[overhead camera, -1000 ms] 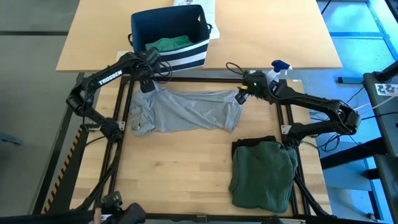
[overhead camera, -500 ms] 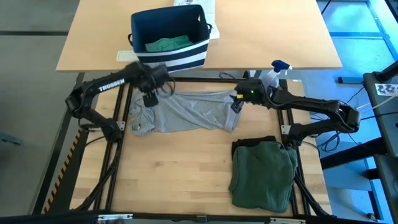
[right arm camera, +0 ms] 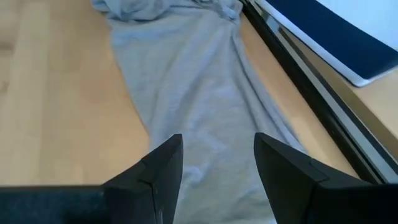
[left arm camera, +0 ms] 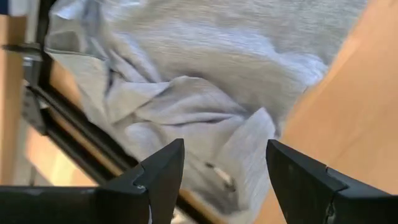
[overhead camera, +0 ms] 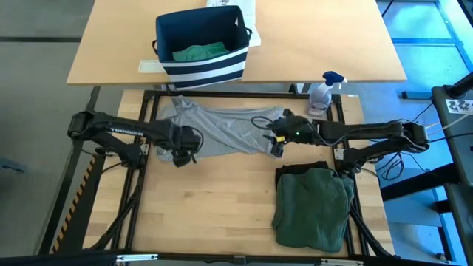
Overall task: Fold Laundry from Bin
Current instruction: Fold the gray shirt
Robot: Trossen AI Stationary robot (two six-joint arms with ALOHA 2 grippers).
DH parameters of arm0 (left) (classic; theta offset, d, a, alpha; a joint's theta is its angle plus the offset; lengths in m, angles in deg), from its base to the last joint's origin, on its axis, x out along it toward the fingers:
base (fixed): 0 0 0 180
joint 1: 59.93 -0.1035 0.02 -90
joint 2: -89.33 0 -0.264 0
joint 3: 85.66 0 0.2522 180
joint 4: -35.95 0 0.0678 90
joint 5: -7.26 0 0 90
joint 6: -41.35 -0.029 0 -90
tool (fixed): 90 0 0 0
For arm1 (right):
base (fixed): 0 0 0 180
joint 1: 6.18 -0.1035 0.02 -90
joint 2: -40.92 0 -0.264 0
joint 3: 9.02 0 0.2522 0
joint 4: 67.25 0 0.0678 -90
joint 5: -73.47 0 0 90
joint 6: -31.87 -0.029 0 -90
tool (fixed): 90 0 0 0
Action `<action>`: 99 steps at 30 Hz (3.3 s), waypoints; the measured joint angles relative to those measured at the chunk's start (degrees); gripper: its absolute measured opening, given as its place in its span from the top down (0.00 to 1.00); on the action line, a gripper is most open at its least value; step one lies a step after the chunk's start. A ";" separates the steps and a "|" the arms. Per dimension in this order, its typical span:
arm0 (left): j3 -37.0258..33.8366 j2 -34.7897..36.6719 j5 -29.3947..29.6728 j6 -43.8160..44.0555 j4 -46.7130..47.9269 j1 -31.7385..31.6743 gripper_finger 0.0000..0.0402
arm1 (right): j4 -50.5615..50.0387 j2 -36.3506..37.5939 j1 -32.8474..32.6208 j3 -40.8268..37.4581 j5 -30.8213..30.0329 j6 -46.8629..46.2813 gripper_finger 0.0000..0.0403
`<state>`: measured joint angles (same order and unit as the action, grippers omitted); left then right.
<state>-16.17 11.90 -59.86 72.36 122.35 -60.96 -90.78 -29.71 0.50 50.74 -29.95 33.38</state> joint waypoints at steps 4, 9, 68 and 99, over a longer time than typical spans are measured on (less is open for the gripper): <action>-5.35 -0.26 -2.74 2.32 -2.65 1.24 0.45 | 2.60 -1.08 -1.22 0.07 1.37 -1.48 0.51; -8.53 -0.35 -2.04 4.62 -3.23 1.15 0.45 | 5.25 -6.49 -0.67 0.05 5.40 -1.43 0.51; -1.80 0.76 -27.52 53.41 15.70 20.53 0.98 | -14.04 -39.23 -1.94 15.43 21.40 -1.51 0.51; 3.34 -0.30 -9.82 48.68 -2.17 29.58 0.77 | -15.77 -39.08 -1.42 15.43 22.20 -2.76 0.51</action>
<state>-12.83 11.60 -69.68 121.05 120.18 -31.37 -106.55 -68.79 -0.92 66.17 -7.75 30.62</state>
